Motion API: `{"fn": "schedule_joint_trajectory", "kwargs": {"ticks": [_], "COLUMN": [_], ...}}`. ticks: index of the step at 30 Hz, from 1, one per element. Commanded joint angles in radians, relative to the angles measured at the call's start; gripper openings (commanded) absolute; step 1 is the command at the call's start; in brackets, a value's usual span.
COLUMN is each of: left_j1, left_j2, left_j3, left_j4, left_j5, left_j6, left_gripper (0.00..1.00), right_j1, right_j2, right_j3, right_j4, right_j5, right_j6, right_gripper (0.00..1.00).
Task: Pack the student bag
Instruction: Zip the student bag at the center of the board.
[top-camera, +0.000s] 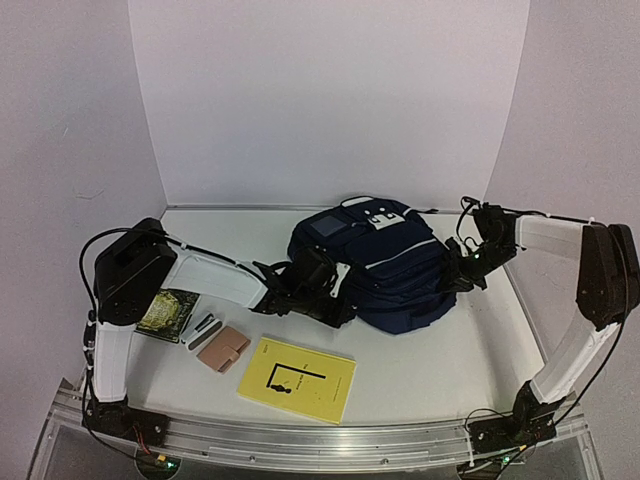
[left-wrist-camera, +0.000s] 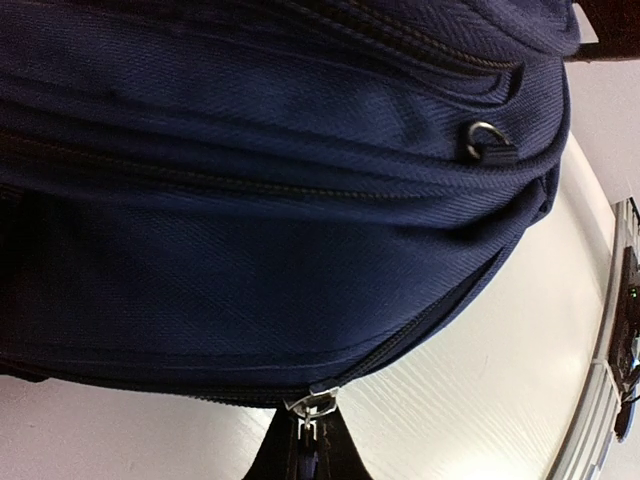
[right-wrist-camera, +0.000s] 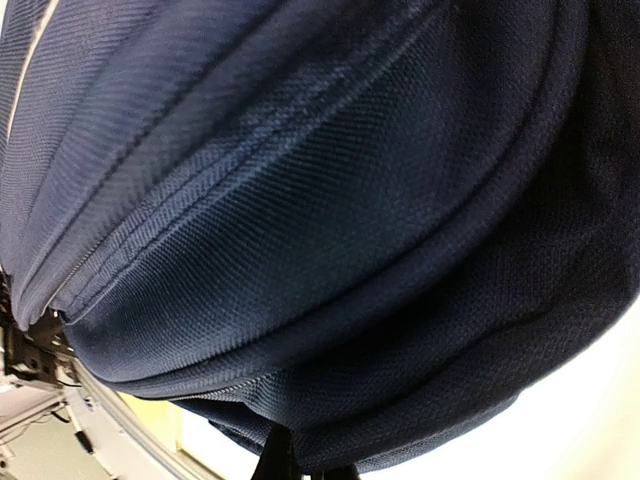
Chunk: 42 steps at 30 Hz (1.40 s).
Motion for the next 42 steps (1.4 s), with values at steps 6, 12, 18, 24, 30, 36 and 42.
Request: {"fn": "schedule_joint_trajectory", "kwargs": {"ticks": [6, 12, 18, 24, 30, 36, 42], "left_j1": [0.148, 0.221, 0.284, 0.295, 0.346, 0.329, 0.229], "left_j2": [-0.103, -0.103, -0.100, -0.058, -0.141, -0.299, -0.333], "left_j3": [-0.036, -0.020, 0.004, 0.075, 0.023, -0.146, -0.251], "left_j4": [-0.100, -0.158, -0.191, -0.203, -0.183, -0.070, 0.079], "left_j5": [-0.146, -0.273, -0.315, -0.266, -0.171, -0.027, 0.034], "left_j6": [0.024, 0.012, -0.046, 0.021, 0.005, -0.106, -0.197], "left_gripper": [0.00, 0.00, 0.00, 0.00, 0.30, 0.68, 0.79], "right_j1": [-0.040, -0.045, -0.032, 0.062, -0.011, -0.032, -0.023], "right_j2": [-0.017, -0.030, -0.034, -0.066, -0.072, 0.079, 0.251], "right_j3": [0.040, 0.027, 0.011, 0.015, 0.155, 0.329, 0.357], "right_j4": [-0.007, -0.017, -0.017, -0.080, -0.145, -0.121, -0.031], "right_j5": [0.219, 0.237, 0.126, -0.089, -0.175, -0.161, -0.226], "right_j6": [-0.172, -0.206, -0.213, -0.249, -0.351, -0.323, -0.238], "right_gripper": [0.00, 0.00, 0.00, 0.18, 0.77, 0.89, 0.88]}}
